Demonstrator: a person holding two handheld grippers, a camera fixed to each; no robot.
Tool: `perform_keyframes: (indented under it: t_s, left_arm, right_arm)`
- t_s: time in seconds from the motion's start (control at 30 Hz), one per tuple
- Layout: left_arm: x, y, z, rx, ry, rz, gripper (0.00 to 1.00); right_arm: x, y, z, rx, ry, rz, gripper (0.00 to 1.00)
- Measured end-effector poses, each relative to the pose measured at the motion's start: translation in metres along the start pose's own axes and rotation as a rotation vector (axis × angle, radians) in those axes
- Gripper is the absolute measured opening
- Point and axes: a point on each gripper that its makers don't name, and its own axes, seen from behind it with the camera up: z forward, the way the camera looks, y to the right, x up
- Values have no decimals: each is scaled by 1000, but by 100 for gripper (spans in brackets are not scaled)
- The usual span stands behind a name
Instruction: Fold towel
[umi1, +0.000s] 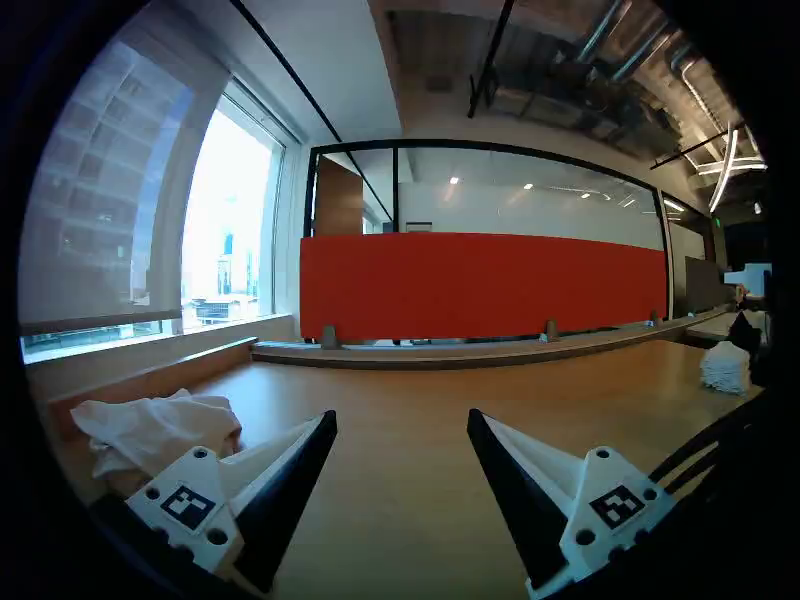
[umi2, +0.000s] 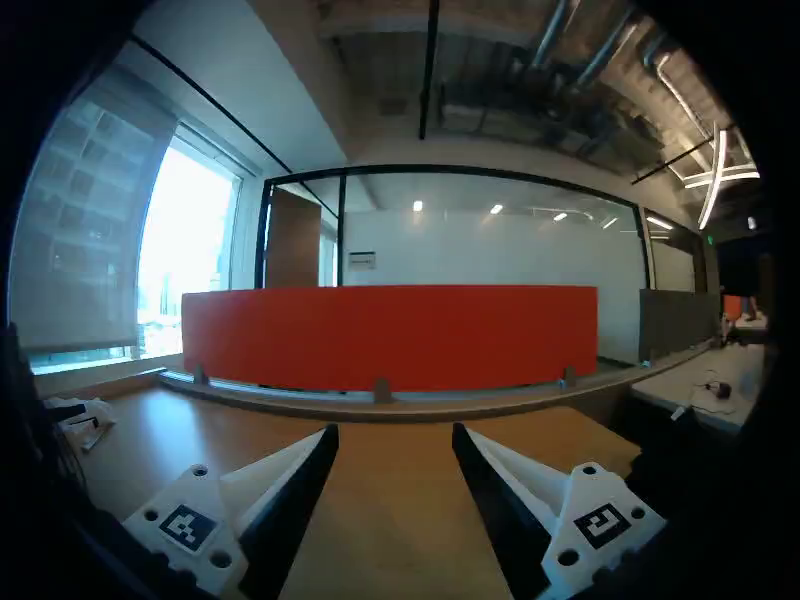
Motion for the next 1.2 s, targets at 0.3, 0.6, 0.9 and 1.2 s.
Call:
perform_keyframes:
  t_s: [0.3,0.6,0.9,1.2]
  left_arm:
    - [0,0,0,0,0,0,97]
    - [0,0,0,0,0,0,97]
    - [0,0,-1,0,0,0,97]
    - [0,0,-1,0,0,0,97]
  right_arm:
    - [-43,18,-6,-25,-11,21,88]
    - [-70,34,-7,-30,-16,71,88]
    - [-77,38,-9,-33,-11,103,88]
    - [-83,36,-9,-33,-17,71,88]
